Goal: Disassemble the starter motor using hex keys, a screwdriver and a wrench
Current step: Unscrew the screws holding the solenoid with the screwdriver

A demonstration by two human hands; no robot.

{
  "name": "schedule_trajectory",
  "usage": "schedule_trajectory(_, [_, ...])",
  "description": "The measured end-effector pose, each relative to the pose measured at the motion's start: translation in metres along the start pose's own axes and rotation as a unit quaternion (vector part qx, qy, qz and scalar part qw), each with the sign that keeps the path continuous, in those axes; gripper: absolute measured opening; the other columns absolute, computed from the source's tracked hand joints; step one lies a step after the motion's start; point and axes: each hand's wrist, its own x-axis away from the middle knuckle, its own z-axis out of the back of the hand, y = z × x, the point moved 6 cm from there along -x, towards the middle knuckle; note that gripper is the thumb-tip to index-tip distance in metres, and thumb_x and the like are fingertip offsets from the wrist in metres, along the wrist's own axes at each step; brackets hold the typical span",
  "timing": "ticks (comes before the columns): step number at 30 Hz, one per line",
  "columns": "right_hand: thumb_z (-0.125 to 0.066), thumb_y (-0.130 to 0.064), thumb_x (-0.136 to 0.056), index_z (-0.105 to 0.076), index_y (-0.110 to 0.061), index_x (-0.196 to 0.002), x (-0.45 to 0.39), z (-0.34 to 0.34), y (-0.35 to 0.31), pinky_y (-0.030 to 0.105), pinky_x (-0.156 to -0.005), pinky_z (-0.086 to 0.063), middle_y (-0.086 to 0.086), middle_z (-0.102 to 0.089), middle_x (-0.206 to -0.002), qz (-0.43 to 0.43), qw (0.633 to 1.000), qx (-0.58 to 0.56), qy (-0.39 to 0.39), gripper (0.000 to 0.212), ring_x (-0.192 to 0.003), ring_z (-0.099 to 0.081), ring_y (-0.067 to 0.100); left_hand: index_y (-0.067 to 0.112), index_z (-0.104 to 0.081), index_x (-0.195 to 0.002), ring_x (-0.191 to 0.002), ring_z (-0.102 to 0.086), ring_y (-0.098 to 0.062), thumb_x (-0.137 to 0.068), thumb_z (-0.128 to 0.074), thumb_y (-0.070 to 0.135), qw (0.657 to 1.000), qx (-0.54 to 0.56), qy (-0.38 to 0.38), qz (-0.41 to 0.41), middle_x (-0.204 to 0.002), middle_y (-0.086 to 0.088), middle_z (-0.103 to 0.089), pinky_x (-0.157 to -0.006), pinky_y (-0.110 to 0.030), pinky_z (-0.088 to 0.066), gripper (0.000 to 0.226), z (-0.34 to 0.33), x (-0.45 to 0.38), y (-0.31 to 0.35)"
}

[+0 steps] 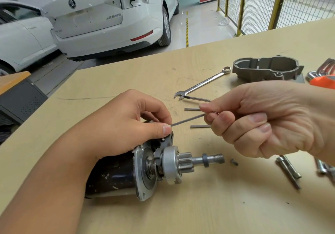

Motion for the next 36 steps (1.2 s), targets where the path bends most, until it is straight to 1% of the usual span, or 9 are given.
schedule_trajectory(6, [-0.07,-0.026,-0.078,-0.061,-0.01,-0.066,0.007,0.006,-0.009,0.014,-0.028,-0.023,0.001,-0.044,-0.056,0.067,0.976,0.178,0.106,0.022,-0.028,-0.026,0.005,0.032,-0.081,-0.085,-0.084,-0.073,-0.01,-0.082,-0.07,0.039,1.0,0.016,-0.006,0.0,-0.085,0.007,-0.078,-0.084,-0.035,-0.055,0.013,0.0,0.0,-0.003])
schedule_trajectory(10, [-0.073,-0.025,-0.084,-0.068,-0.011,-0.066,0.01,0.01,-0.019,0.021,-0.037,-0.035,0.01,-0.058,-0.056,0.149,0.891,0.409,0.13,0.023,-0.033,-0.039,0.013,0.033,-0.082,-0.089,-0.082,-0.073,-0.015,-0.086,-0.066,0.043,1.0,0.024,-0.008,0.006,-0.086,0.004,-0.078,-0.082,-0.041,-0.058,0.018,0.0,0.0,-0.005])
schedule_trajectory(12, [-0.07,-0.024,-0.094,-0.067,-0.013,-0.066,0.011,0.013,-0.026,0.027,-0.041,-0.044,0.003,-0.065,-0.057,0.21,0.768,0.582,0.164,0.03,-0.038,-0.049,0.013,0.032,-0.082,-0.091,-0.084,-0.074,-0.024,-0.087,-0.065,0.043,1.0,0.026,-0.012,0.008,-0.086,0.0,-0.079,-0.085,-0.051,-0.06,0.021,-0.001,-0.001,-0.007])
schedule_trajectory(15, [-0.066,-0.032,-0.097,-0.068,-0.011,-0.075,0.011,0.005,-0.031,0.038,-0.056,-0.051,0.003,-0.063,-0.063,0.294,0.478,0.807,0.186,0.03,-0.056,-0.058,0.021,0.033,-0.082,-0.093,-0.086,-0.074,-0.028,-0.088,-0.065,0.044,0.999,0.033,-0.016,0.014,-0.086,-0.001,-0.079,-0.087,-0.055,-0.06,0.022,-0.002,-0.001,-0.008])
schedule_trajectory(17, [-0.066,-0.03,-0.098,-0.07,-0.006,-0.079,0.011,-0.001,-0.03,0.042,-0.059,-0.048,0.009,-0.061,-0.065,0.332,0.395,0.838,0.176,0.031,-0.06,-0.056,0.032,0.037,-0.082,-0.092,-0.086,-0.074,-0.017,-0.089,-0.069,0.044,0.999,0.031,-0.013,0.014,-0.087,0.005,-0.079,-0.084,-0.044,-0.059,0.015,-0.003,-0.002,-0.007])
schedule_trajectory(20, [-0.067,-0.034,-0.096,-0.072,-0.008,-0.077,0.017,-0.004,-0.037,0.038,-0.056,-0.047,0.005,-0.059,-0.061,0.377,0.433,0.798,0.183,0.033,-0.057,-0.056,0.028,0.042,-0.082,-0.09,-0.086,-0.074,-0.005,-0.095,-0.077,0.033,1.0,0.018,-0.013,0.013,-0.088,0.012,-0.08,-0.081,-0.029,-0.052,0.011,-0.004,-0.002,-0.005])
schedule_trajectory(24, [-0.073,-0.045,-0.085,-0.075,-0.019,-0.071,0.019,0.006,-0.043,0.023,-0.042,-0.044,-0.002,-0.06,-0.051,0.357,0.662,0.638,0.166,0.029,-0.041,-0.05,0.007,0.043,-0.081,-0.089,-0.091,-0.072,-0.003,-0.085,-0.073,0.042,1.0,0.0,-0.012,0.0,-0.09,0.015,-0.078,-0.082,-0.028,-0.051,0.009,-0.002,-0.002,-0.003])
schedule_trajectory(27, [-0.069,-0.061,-0.076,-0.077,-0.013,-0.074,0.013,0.017,-0.038,0.027,-0.043,-0.043,0.006,-0.069,-0.061,0.275,0.774,0.542,0.178,0.049,-0.046,-0.052,0.014,0.042,-0.081,-0.09,-0.092,-0.073,-0.004,-0.082,-0.069,0.042,1.0,0.006,-0.008,-0.001,-0.093,0.015,-0.078,-0.085,-0.036,-0.057,0.015,-0.002,-0.001,-0.005])
schedule_trajectory(36, [-0.059,-0.07,-0.082,-0.065,-0.006,-0.064,0.008,0.025,-0.026,0.02,-0.04,-0.031,0.015,-0.06,-0.056,0.138,0.843,0.47,0.223,0.066,-0.035,-0.039,0.018,0.041,-0.08,-0.094,-0.097,-0.073,-0.009,-0.075,-0.064,0.06,1.0,0.002,-0.015,-0.003,-0.098,0.013,-0.078,-0.089,-0.048,-0.061,0.031,-0.001,0.0,-0.004])
